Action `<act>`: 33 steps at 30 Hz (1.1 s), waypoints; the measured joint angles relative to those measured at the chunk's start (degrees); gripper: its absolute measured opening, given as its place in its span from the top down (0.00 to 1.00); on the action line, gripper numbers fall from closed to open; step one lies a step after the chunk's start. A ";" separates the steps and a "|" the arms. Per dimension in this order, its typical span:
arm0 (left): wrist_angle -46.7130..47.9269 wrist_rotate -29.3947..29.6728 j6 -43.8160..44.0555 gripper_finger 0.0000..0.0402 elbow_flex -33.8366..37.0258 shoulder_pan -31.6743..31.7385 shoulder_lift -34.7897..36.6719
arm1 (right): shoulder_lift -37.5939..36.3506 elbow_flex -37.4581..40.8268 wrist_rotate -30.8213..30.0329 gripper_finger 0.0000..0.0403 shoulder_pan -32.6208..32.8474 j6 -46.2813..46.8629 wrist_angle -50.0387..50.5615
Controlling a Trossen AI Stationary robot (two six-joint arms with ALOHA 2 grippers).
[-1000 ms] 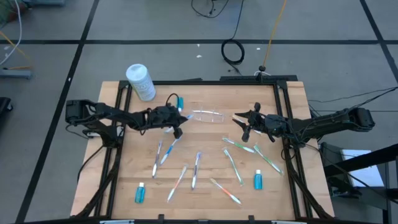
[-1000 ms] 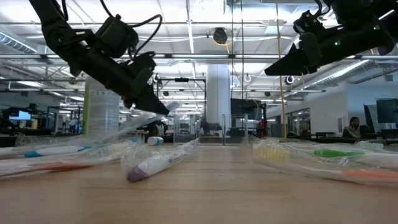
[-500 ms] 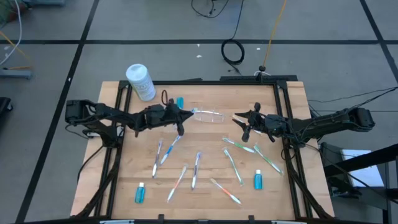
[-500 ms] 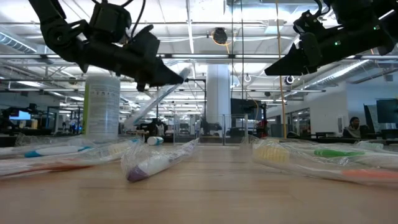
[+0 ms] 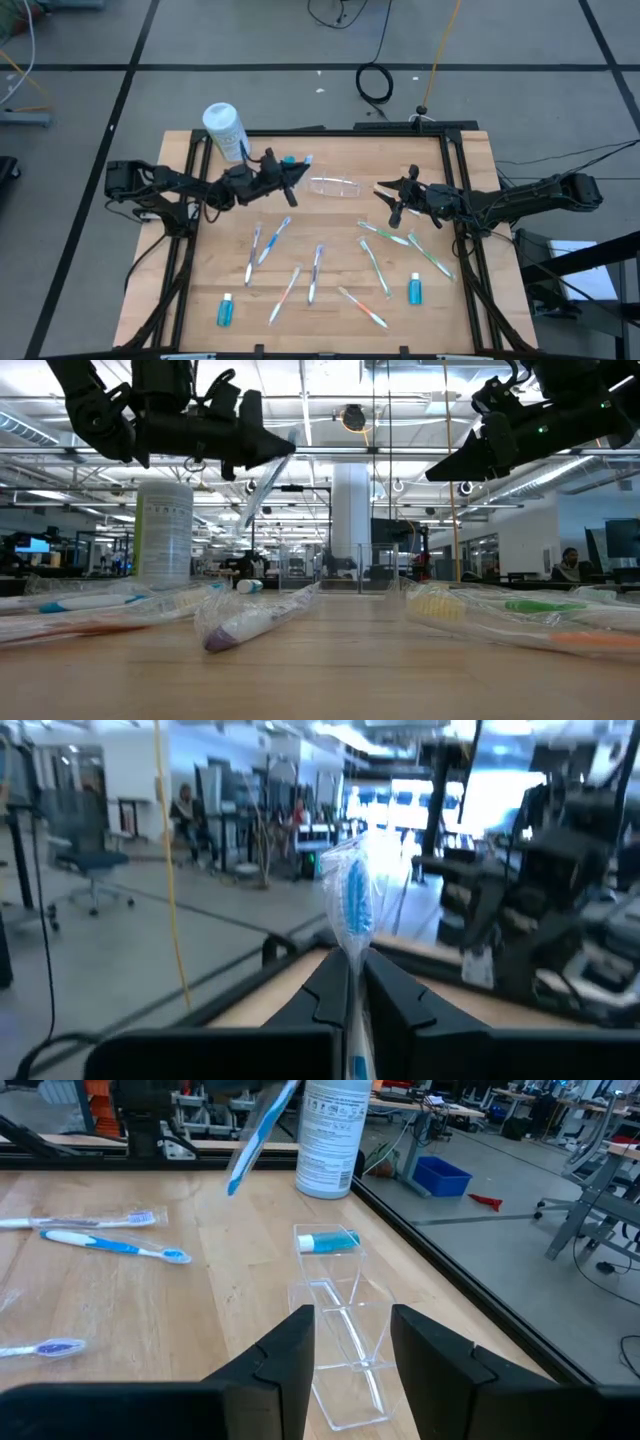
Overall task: Pick & Place toothbrushing station
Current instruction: Put the top blue toothbrush into the transparent organizer
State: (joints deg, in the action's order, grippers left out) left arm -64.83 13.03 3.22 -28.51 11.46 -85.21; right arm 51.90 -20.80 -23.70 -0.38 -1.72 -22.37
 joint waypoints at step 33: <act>-0.18 7.11 -10.50 0.99 -19.76 3.52 -18.78 | 0.02 0.00 -0.02 0.68 -0.02 -0.92 -0.90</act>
State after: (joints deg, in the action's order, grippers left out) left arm -65.01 20.14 -7.29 -48.27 14.98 -103.99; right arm 51.92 -20.80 -23.73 -0.40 -2.63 -23.27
